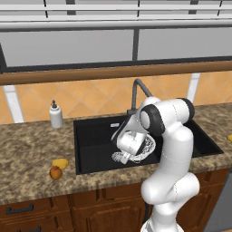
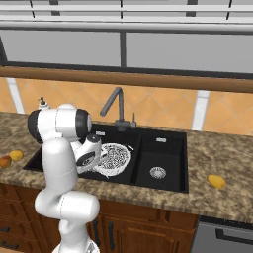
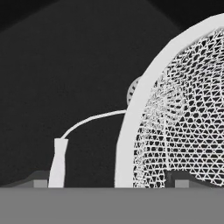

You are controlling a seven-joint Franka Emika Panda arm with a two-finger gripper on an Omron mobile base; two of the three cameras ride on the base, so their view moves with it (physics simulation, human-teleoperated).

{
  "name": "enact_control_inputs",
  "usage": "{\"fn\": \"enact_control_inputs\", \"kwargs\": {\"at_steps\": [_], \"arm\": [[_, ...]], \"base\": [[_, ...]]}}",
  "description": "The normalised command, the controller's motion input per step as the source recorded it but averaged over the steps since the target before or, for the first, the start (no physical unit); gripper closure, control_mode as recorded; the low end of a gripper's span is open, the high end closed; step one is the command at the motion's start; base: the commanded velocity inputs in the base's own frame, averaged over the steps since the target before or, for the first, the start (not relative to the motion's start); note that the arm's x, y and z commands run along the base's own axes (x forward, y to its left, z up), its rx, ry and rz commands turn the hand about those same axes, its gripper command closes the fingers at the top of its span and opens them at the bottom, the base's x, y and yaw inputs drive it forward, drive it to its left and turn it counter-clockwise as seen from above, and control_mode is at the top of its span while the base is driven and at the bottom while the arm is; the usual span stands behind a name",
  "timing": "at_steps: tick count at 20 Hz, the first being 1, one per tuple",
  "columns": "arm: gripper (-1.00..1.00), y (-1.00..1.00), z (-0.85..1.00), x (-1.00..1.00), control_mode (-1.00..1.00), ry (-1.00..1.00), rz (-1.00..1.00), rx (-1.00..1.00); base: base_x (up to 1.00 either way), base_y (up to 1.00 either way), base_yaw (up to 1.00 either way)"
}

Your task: Put the colander in the sink, put the peach, mango, mango in the colander, and turn on the sink faucet and pour water over the colander.

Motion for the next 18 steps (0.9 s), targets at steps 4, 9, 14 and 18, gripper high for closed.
{"fn": "enact_control_inputs", "kwargs": {"at_steps": [4, 9, 14, 18], "arm": [[-1.0, 0.0, 0.0, 0.0, -1.0, 0.0, 0.0, 0.0], [-1.0, 0.0, 0.3, 0.0, -1.0, 0.11, 0.0, 0.0], [-1.0, 0.0, 0.74, -0.01, -1.0, 0.12, -0.01, 0.0], [-1.0, 0.0, 0.82, 0.0, -1.0, 0.15, -0.05, 0.0]], "base": [[0.0, 0.0, 0.0], [0.0, 0.0, 0.0], [0.0, 0.0, 0.0], [0.0, 0.0, 0.0]]}}
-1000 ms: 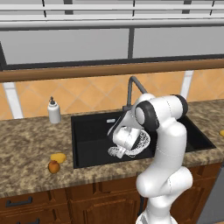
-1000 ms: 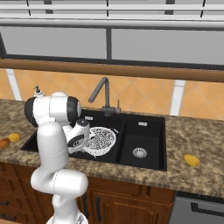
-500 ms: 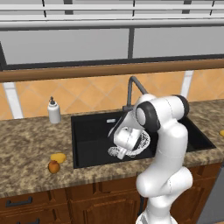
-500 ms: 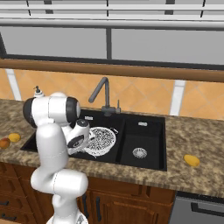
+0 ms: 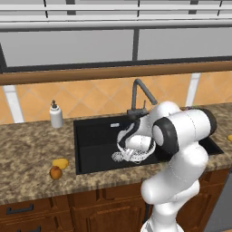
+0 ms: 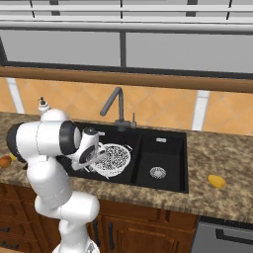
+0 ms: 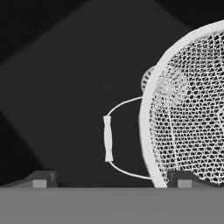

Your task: Put the colander in the sink, put the peach, mango, mango in the colander, and turn on the sink faucet and pour water over the colander.

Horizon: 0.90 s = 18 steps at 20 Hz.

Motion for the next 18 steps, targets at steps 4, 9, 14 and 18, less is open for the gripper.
{"fn": "enact_control_inputs", "kwargs": {"at_steps": [4, 9, 14, 18], "arm": [[-1.0, 0.0, 0.69, -0.14, -1.0, 0.13, -0.11, 0.0], [-1.0, 0.0, 0.49, -0.33, -1.0, 0.13, -0.15, 0.0], [-1.0, 0.0, 0.4, -0.39, -1.0, 0.12, -0.19, -0.01], [-1.0, 0.0, 0.4, -0.46, -1.0, 0.09, -0.19, 0.0]], "base": [[0.0, 0.0, 0.0], [0.0, 0.0, 0.0], [0.0, 0.0, 0.0], [0.0, 0.0, 0.0]]}}
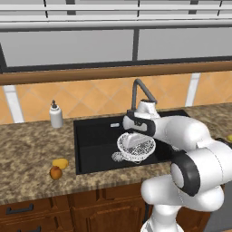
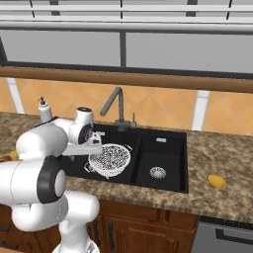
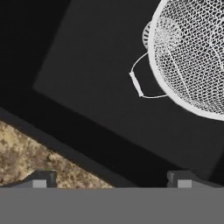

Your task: Put the colander in the sink, put the peach, mango, mango in the colander, and turn on the sink faucet and pour water over the colander.

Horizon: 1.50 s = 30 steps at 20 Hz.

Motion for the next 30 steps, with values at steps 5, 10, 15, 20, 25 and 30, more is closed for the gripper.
{"fn": "enact_control_inputs", "kwargs": {"at_steps": [5, 10, 15, 20, 25, 30], "arm": [[-1.0, 0.0, 0.17, -0.35, -1.0, 0.01, -0.2, -0.1], [-1.0, -0.05, 0.12, 0.0, -1.0, 0.0, -0.17, -0.13], [-1.0, -0.27, 0.36, -0.09, -1.0, 0.03, -0.14, -0.02], [-1.0, -0.51, 0.11, -0.21, -1.0, 0.01, -0.19, 0.0], [-1.0, -0.59, 0.0, -0.24, -1.0, 0.0, -0.23, -0.01], [-1.0, -0.61, 0.01, -0.07, -1.0, 0.02, -0.22, -0.01]], "base": [[0.0, 0.0, 0.0], [0.0, 0.0, 0.0], [0.0, 0.0, 0.0], [0.0, 0.0, 0.0], [0.0, 0.0, 0.0], [0.0, 0.0, 0.0]]}}
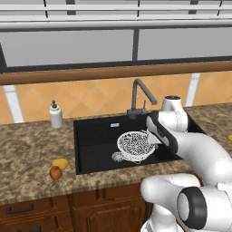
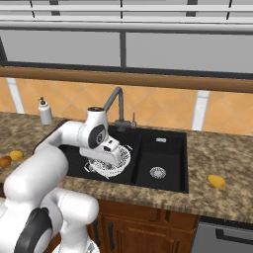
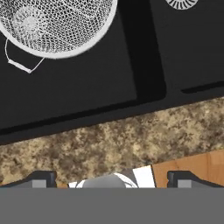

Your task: Put the colander in the sink, put the peach, mango, mango in the colander, and turn on the sink faucet and pour water over the colander.

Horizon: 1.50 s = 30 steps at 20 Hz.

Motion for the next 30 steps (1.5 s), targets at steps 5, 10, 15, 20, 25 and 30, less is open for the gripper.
{"fn": "enact_control_inputs", "kwargs": {"at_steps": [5, 10, 15, 20, 25, 30], "arm": [[-1.0, -0.71, 0.0, -0.04, -1.0, 0.01, -0.16, -0.01], [-1.0, -0.61, 0.0, -0.02, -1.0, 0.0, -0.16, -0.02], [-1.0, -0.47, 0.0, 0.0, -1.0, 0.0, -0.1, -0.01], [-1.0, -0.52, 0.0, 0.0, -1.0, 0.0, -0.11, -0.01], [-1.0, -0.53, 0.0, 0.0, -1.0, 0.0, -0.12, -0.02], [-1.0, -0.46, 0.0, 0.07, -1.0, 0.0, -0.05, 0.0]], "base": [[0.0, 0.0, 0.0], [0.0, 0.0, 0.0], [0.0, 0.0, 0.0], [0.0, 0.0, 0.0], [0.0, 0.0, 0.0], [0.0, 0.0, 0.0]]}}
